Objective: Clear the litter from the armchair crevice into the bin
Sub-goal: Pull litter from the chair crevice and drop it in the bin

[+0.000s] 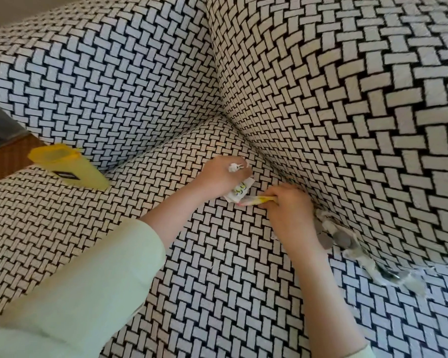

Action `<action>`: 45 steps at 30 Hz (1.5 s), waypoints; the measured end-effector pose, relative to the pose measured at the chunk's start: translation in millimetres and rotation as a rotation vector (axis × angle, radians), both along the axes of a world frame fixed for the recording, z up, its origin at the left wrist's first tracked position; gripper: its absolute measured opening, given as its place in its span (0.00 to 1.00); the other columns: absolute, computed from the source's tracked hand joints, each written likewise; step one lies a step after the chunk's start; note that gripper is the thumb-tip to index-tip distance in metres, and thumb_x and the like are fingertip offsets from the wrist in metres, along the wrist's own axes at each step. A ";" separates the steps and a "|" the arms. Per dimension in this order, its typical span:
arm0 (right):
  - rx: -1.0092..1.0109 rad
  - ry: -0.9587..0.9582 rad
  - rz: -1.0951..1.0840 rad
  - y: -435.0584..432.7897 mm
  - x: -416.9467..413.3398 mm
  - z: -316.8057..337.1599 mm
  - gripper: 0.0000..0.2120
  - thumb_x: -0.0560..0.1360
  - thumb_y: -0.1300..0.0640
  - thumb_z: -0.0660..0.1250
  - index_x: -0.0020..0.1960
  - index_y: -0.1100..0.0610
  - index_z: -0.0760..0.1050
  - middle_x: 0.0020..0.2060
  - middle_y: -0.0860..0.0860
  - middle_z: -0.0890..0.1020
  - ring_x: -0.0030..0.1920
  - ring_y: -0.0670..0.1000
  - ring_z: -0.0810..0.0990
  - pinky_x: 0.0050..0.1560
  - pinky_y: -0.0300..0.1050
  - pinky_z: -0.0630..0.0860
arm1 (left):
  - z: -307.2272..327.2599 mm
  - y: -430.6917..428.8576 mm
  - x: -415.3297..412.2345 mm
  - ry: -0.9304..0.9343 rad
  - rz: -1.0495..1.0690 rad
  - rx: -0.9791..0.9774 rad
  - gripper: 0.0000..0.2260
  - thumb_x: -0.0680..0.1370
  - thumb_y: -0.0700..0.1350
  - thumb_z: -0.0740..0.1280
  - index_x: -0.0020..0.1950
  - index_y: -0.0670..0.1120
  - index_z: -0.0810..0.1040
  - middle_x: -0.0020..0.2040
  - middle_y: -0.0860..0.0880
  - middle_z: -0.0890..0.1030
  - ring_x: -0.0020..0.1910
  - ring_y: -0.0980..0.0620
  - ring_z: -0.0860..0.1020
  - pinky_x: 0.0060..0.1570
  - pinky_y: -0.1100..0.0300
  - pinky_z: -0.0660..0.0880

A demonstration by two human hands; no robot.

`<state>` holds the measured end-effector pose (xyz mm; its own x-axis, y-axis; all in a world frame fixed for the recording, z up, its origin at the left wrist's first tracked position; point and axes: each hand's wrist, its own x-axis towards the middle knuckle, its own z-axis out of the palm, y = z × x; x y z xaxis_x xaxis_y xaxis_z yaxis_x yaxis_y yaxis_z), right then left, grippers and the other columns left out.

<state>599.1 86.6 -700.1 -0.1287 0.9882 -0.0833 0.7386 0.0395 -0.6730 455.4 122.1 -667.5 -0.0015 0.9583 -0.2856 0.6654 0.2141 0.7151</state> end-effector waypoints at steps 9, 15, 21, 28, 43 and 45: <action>0.006 0.592 -0.320 -1.5 1.9 16.7 0.14 0.72 0.67 0.65 0.44 0.47 0.76 0.36 0.37 0.77 0.35 0.36 0.77 0.38 0.33 0.77 | 5.3 -11.8 35.4 -0.537 0.220 -0.281 0.07 0.77 0.46 0.64 0.40 0.47 0.74 0.37 0.46 0.77 0.38 0.48 0.76 0.42 0.57 0.72; 0.013 0.513 -0.195 -3.3 6.0 21.6 0.18 0.69 0.69 0.64 0.45 0.46 0.74 0.37 0.42 0.81 0.36 0.43 0.80 0.34 0.33 0.75 | 8.6 -18.3 41.0 -0.661 0.117 -0.304 0.07 0.72 0.38 0.71 0.45 0.43 0.74 0.36 0.46 0.78 0.29 0.52 0.77 0.28 0.63 0.76; -0.359 0.497 0.286 -2.4 27.9 32.1 0.33 0.70 0.69 0.68 0.66 0.41 0.64 0.51 0.40 0.77 0.49 0.39 0.76 0.49 0.33 0.75 | 11.5 -17.7 25.8 -0.463 0.085 -0.270 0.09 0.73 0.33 0.68 0.40 0.45 0.72 0.33 0.49 0.76 0.27 0.56 0.76 0.26 0.65 0.72; -0.303 -0.101 0.378 -7.1 44.7 30.5 0.33 0.63 0.58 0.77 0.64 0.50 0.68 0.58 0.47 0.68 0.56 0.46 0.68 0.57 0.40 0.69 | 4.0 -16.5 15.5 -0.049 0.020 -0.165 0.11 0.75 0.36 0.65 0.37 0.49 0.69 0.33 0.51 0.73 0.32 0.55 0.72 0.33 0.64 0.70; -0.050 -0.196 0.246 5.4 27.5 15.3 0.07 0.77 0.61 0.62 0.51 0.60 0.78 0.51 0.53 0.75 0.50 0.52 0.74 0.51 0.42 0.70 | 4.8 -26.1 15.0 -0.028 -0.111 -0.142 0.08 0.74 0.41 0.69 0.42 0.51 0.72 0.32 0.51 0.76 0.26 0.55 0.73 0.24 0.70 0.69; -0.001 -0.140 0.208 6.7 25.8 12.7 0.06 0.77 0.61 0.62 0.50 0.60 0.76 0.52 0.53 0.75 0.51 0.52 0.74 0.50 0.41 0.69 | 5.3 -25.6 14.0 -0.072 -0.059 -0.120 0.06 0.74 0.41 0.69 0.45 0.48 0.73 0.32 0.51 0.76 0.23 0.58 0.73 0.22 0.71 0.68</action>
